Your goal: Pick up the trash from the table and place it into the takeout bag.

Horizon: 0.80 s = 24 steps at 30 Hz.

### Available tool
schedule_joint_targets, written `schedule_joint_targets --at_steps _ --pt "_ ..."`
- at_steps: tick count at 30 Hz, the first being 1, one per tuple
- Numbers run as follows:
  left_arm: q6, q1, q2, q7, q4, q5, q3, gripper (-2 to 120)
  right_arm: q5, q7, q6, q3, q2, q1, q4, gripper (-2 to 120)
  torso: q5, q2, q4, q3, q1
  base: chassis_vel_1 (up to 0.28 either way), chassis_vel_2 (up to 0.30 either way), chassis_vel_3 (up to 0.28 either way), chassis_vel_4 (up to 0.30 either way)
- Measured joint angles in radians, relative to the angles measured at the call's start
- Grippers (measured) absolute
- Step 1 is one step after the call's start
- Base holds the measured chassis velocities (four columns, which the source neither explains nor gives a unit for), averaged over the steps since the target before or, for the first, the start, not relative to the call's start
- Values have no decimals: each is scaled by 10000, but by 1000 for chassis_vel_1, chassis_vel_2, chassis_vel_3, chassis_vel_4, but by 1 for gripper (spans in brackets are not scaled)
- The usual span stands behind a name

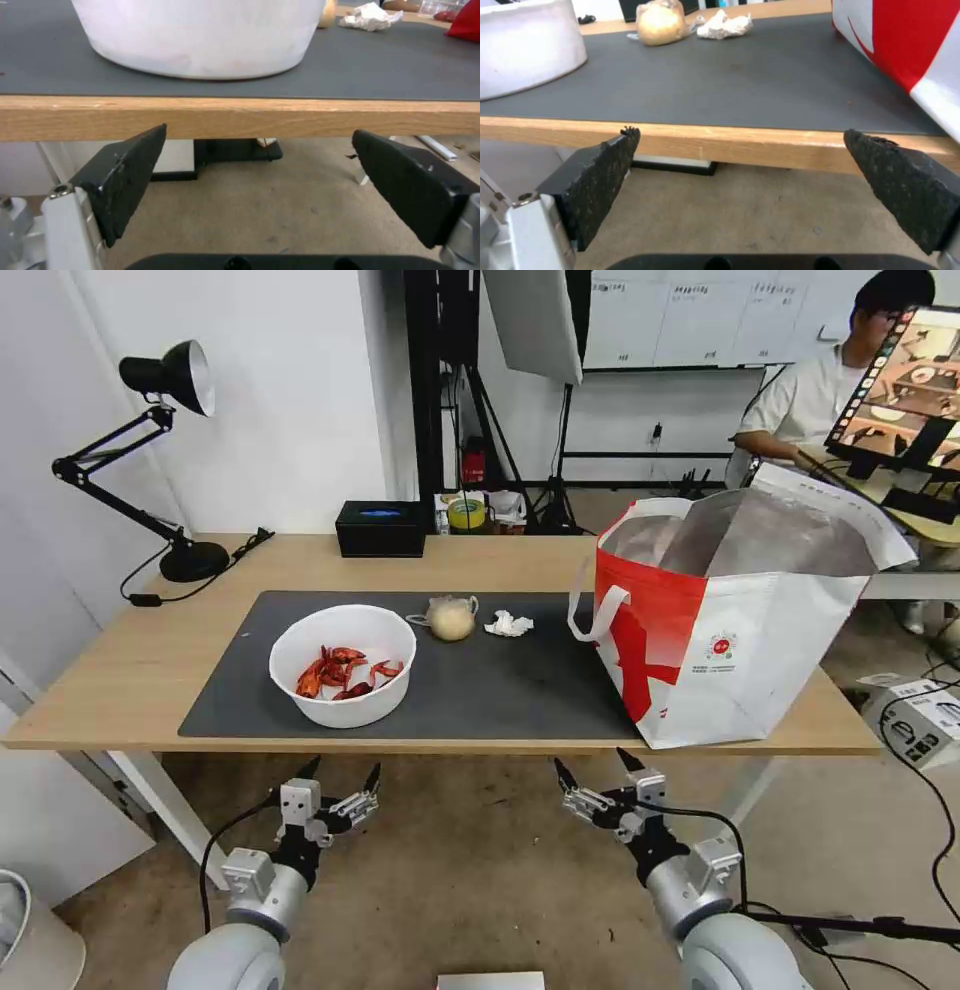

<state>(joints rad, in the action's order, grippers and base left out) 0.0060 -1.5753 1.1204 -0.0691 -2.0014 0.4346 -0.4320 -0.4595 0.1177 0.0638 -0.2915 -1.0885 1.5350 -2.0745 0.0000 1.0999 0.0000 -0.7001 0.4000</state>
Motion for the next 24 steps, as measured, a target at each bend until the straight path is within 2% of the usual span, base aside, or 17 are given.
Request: schedule_joint_targets --at_steps 13,24 --pt "-73 14 22 -1 98 -14 -28 100 -405 -38 146 336 129 -370 -6 100 -1 0 -1 0 0 0 0 0 0" --pt "-87 -73 272 -7 105 -223 -118 100 -695 285 338 1947 -27 -2477 122 100 -1 0 0 0 0 0 0 0 0"
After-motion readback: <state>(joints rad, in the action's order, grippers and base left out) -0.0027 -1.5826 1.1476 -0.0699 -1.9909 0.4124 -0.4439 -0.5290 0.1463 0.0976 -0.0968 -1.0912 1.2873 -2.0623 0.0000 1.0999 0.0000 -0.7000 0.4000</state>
